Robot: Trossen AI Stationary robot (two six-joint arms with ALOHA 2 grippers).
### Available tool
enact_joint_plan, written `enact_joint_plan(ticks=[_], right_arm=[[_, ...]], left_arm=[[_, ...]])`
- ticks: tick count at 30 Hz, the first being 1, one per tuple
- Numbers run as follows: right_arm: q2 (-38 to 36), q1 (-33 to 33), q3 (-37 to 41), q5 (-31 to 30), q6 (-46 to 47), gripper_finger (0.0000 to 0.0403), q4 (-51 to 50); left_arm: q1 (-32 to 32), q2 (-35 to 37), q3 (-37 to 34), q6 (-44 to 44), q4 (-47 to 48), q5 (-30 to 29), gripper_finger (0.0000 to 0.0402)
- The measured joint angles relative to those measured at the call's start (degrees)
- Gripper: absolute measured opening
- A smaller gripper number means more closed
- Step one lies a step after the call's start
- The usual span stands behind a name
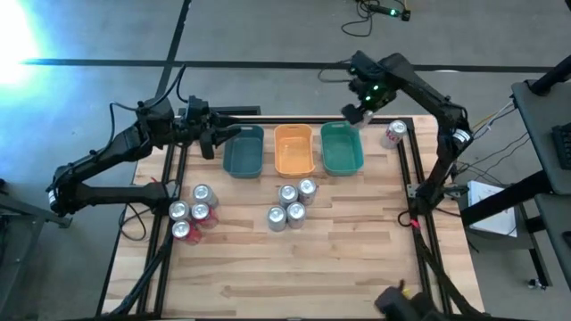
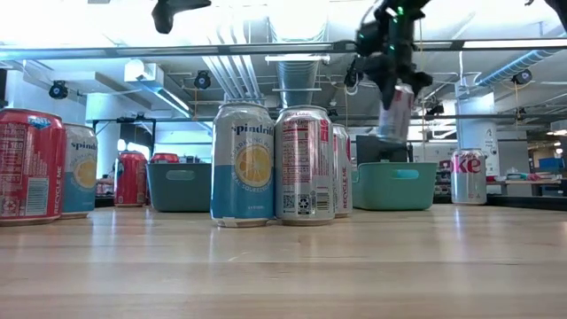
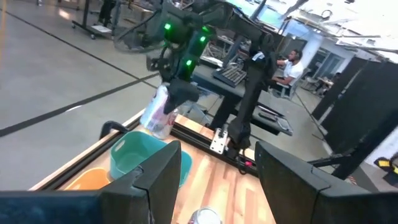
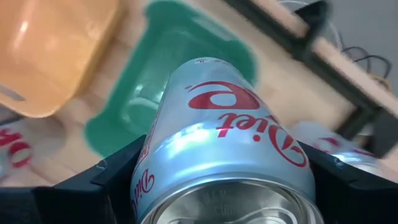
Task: Sort soda cans
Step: Put the red-silver soda can into the green bin
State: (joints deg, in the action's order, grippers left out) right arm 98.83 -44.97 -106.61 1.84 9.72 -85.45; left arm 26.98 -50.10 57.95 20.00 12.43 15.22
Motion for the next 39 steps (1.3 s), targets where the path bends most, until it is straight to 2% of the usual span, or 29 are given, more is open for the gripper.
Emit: enact_joint_plan(ticks=[6, 11, 15, 20, 23, 29, 33, 39], right_arm=[[3.1, 4.4, 2.5, -0.9, 7.7, 0.0299, 6.3], [7.3, 5.1, 2.7, -4.9, 12.0, 0.03, 7.0], [10.4, 5.1, 2.7, -5.0, 14.5, 0.0301, 8.7], [13.2, 5.2, 2.7, -4.9, 15.5, 0.0301, 11.0], [14.3, 5.6, 2.8, -4.9, 15.5, 0.0301, 11.6], [15.7, 5.6, 3.0, -4.9, 15.1, 0.0301, 13.1], [15.8, 5.7, 3.3, -4.9, 15.7, 0.0301, 13.0], [16.2, 5.7, 4.9, -4.4, 17.5, 0.0302, 13.7]], left_arm=[[0.0, 0.6, 0.2, -2.1, 0.0, 1.3, 0.019], [0.0, 1.9, 0.4, -4.3, 1.3, 3.9, 0.019], [0.0, 2.5, 0.4, -5.8, 5.4, 3.8, 0.019], [0.0, 2.8, 0.4, -5.5, 9.1, 2.9, 0.019], [0.0, 2.7, 0.4, -3.6, 8.8, 0.1, 0.019], [0.0, 2.7, 0.4, -0.9, 1.1, -1.3, 0.019], [0.7, 3.0, 0.6, -2.6, -2.5, -5.4, 0.019], [2.9, 2.5, 5.3, -5.6, 1.9, -3.6, 0.019]])
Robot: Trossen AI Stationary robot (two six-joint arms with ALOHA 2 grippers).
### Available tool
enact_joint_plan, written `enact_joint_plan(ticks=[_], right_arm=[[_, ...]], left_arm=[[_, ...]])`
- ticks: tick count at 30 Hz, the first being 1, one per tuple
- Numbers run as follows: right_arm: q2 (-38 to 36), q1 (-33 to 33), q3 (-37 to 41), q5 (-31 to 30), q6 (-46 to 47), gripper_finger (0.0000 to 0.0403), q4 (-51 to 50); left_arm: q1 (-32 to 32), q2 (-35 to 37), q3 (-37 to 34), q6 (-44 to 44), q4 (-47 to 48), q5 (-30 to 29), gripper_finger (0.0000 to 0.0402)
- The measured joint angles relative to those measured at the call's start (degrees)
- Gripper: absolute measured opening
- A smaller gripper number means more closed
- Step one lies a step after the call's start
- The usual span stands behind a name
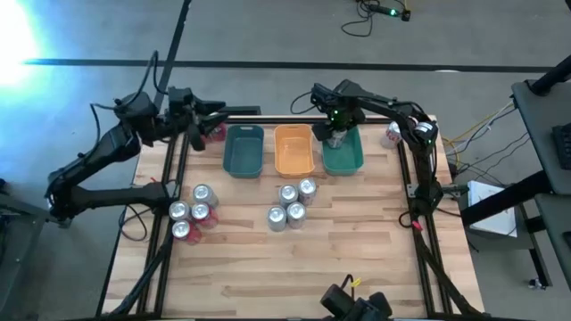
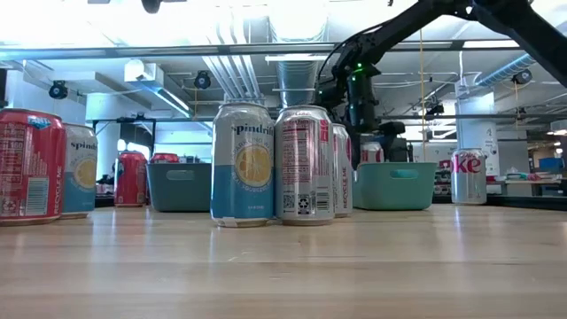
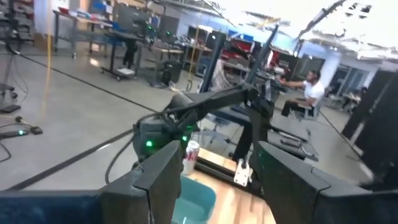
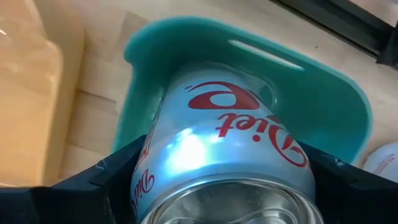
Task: Sort soda cans
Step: Put the red-silver soda can into the green bin
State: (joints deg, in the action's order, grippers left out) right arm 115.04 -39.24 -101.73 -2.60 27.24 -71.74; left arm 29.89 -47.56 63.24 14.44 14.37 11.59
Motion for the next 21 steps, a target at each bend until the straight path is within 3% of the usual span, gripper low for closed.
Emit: enact_joint_plan(ticks=[21], right_arm=[[0.4, 0.1, 1.1, 1.0, 8.8, 0.033, 4.3]], left_arm=[[0.1, -3.3, 2.5, -0.2, 3.2, 1.0, 0.019]])
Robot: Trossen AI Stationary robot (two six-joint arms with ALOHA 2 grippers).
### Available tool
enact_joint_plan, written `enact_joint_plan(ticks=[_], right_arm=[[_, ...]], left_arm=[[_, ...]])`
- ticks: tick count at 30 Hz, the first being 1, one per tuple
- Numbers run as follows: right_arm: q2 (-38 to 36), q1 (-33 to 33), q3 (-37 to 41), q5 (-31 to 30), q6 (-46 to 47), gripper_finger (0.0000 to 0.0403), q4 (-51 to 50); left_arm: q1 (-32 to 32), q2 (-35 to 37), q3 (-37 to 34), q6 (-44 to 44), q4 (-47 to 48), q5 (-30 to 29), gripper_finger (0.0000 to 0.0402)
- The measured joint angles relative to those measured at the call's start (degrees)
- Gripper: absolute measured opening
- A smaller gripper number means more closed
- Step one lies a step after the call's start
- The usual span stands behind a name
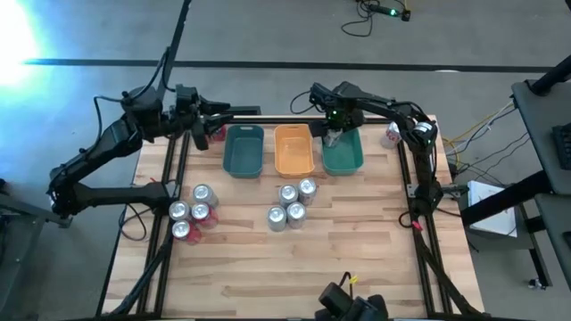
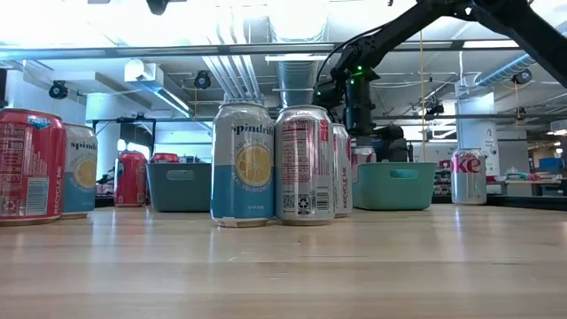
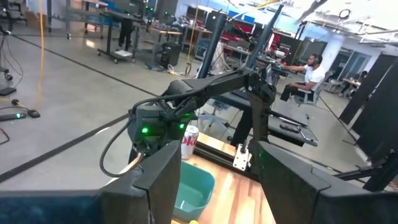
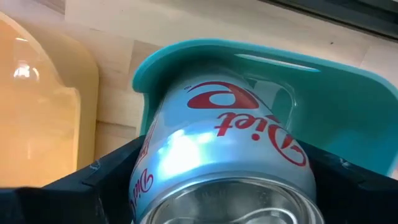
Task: Sort soda cans
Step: Put the red-silver soda can into the green bin
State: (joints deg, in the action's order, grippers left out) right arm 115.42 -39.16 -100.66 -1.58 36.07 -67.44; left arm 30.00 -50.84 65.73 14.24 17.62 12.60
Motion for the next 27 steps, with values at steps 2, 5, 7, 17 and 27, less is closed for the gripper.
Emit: enact_joint_plan(ticks=[2, 5, 7, 17, 27], right_arm=[[0.0, 0.0, 0.0, 0.1, 0.0, 0.0334, 0.1], [-0.7, -0.2, 0.0, 0.4, 0.0, 0.0343, 0.0], [-1.0, -0.3, 0.0, 0.5, 0.0, 0.0349, 0.0], [-9.5, -2.0, 0.0, 0.2, -5.1, 0.036, -4.2], [-20.1, -12.9, 2.0, -6.8, -5.8, 0.0368, -14.9]], left_arm=[[0.0, 0.1, 0.0, 0.0, 0.0, 0.0, 0.019], [0.0, 0.4, 0.0, 0.0, 0.0, 0.0, 0.019], [0.0, 0.3, 0.0, 0.0, 0.0, 0.0, 0.019], [0.0, 0.6, -0.1, 0.2, 0.4, 0.6, 0.019], [0.0, -2.7, -0.1, 2.0, -2.0, 1.3, 0.019]])
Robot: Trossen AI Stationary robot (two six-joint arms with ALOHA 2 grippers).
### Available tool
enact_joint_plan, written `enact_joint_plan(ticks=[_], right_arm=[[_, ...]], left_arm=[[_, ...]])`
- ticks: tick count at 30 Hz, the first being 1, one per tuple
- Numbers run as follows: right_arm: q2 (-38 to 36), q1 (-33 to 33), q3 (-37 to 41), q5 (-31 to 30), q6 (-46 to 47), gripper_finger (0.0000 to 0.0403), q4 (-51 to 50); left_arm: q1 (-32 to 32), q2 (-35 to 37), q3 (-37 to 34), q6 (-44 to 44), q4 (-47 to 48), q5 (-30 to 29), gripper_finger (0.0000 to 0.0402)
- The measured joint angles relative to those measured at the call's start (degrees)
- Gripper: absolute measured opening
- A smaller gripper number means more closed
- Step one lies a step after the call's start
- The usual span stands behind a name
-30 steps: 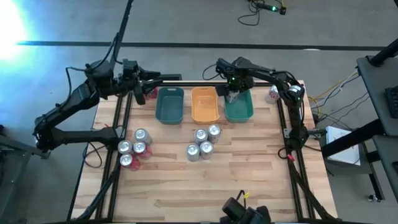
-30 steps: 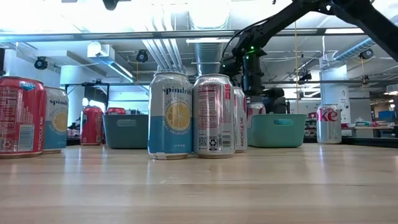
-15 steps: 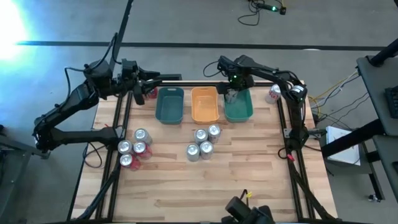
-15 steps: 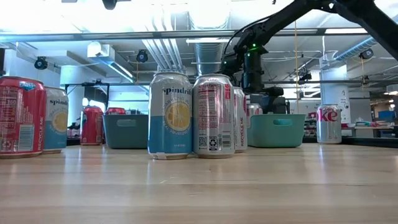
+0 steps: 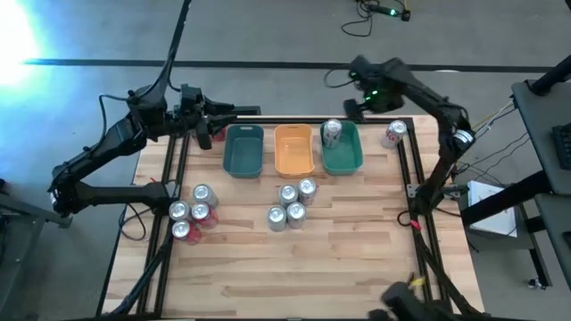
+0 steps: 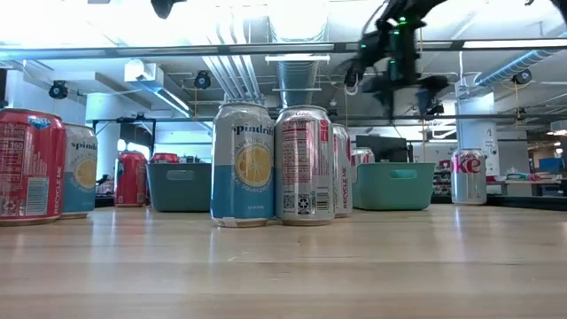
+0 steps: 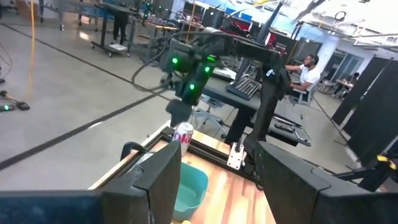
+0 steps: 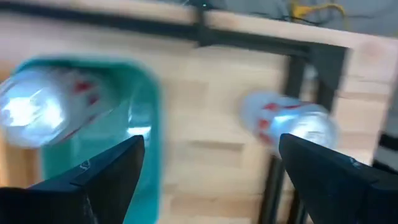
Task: Sort soda cans
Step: Put the red-silver soda can into the green bin
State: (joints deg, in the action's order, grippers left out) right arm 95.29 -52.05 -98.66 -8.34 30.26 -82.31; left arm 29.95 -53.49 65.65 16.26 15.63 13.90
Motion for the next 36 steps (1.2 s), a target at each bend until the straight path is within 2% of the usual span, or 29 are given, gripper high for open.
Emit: enact_joint_plan(ticks=[4, 7, 12, 18, 26, 32, 36], right_arm=[[-3.7, -3.4, 4.6, -3.5, 4.0, 0.0368, 0.6], [-7.0, -4.6, 9.8, -3.8, 7.0, 0.0368, 2.4], [-12.8, -4.7, 18.1, -4.1, 11.1, 0.0368, 11.2], [-16.3, -1.0, 21.7, -6.0, 18.9, 0.0368, 12.1], [-22.2, 13.2, 27.5, -20.7, 39.6, 0.0368, 8.3], [-23.0, 13.4, 37.6, -23.8, 51.5, 0.0368, 8.3], [-23.0, 10.7, 42.7, -22.7, 52.5, 0.0368, 15.0]], left_arm=[[0.0, -2.0, 0.0, 1.6, -0.3, 3.0, 0.019], [0.0, -3.3, 0.0, 2.3, -0.5, 6.0, 0.019], [0.0, -5.4, 0.0, 1.8, -0.8, 9.7, 0.019], [0.1, -6.9, 0.0, 0.7, -2.1, 12.7, 0.019], [0.1, -7.8, 0.0, -1.0, -3.8, 13.9, 0.019], [0.1, -8.3, 0.0, -1.9, -4.2, 16.5, 0.019], [0.1, -8.3, 0.0, -2.3, -4.2, 18.5, 0.019]])
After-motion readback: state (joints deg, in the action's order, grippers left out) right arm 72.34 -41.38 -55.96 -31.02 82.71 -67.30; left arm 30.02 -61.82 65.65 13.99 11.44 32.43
